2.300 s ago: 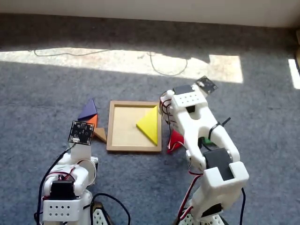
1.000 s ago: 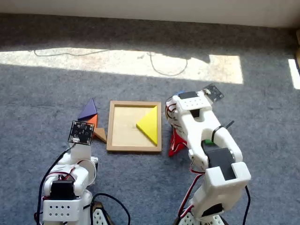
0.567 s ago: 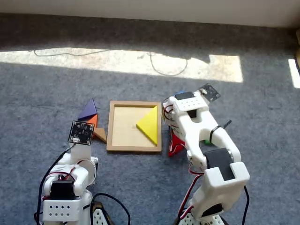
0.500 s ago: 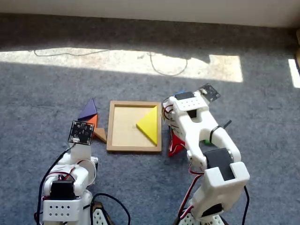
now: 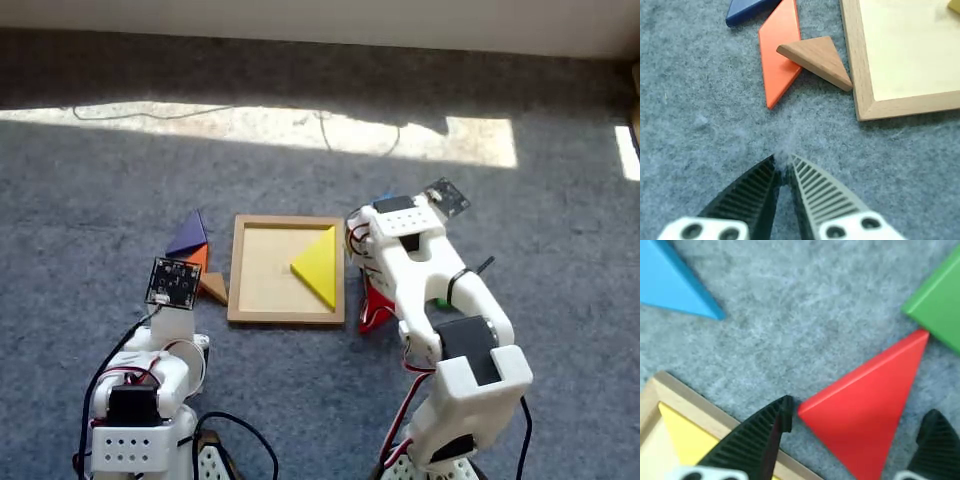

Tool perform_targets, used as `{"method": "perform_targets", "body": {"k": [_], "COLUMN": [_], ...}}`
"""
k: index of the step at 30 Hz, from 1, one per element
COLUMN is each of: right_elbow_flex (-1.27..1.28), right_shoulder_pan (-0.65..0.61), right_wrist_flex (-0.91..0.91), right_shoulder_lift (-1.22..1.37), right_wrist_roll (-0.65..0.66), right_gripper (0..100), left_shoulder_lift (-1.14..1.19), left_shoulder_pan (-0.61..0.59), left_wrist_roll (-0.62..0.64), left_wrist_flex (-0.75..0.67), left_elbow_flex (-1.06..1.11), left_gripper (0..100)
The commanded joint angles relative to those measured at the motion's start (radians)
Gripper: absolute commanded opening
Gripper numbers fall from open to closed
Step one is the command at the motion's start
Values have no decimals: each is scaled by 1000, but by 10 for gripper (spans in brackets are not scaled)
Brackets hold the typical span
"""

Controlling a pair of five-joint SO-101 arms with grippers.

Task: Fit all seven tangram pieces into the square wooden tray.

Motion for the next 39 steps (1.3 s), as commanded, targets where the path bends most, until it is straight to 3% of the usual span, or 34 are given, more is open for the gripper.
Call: {"method": "perform_targets", "body": {"k": [1,8,15,25,31,39], "right_elbow_flex": [2,2,1,-5,-64,-77], "right_shoulder_pan": [12,12,12,12,12,8], "right_wrist_flex": [2,5,1,15,157,179], "right_shoulder_lift": [-7,-8,-8,-19,-36,-196], "right_wrist_roll": [-2,-2,0,38,121,245], "right_gripper": [371,360,217,214,214,214], "left_shoulder_lift": [-7,-7,-7,-7,-7,-7], "left_shoulder_pan": [4,4,4,4,4,4], "left_wrist_roll": [-5,-5,-5,-5,-5,-5], "left_wrist_flex": [3,3,3,3,3,3], "left_elbow_flex": [21,21,21,21,21,21], "left_gripper": [7,7,7,7,7,7]}}
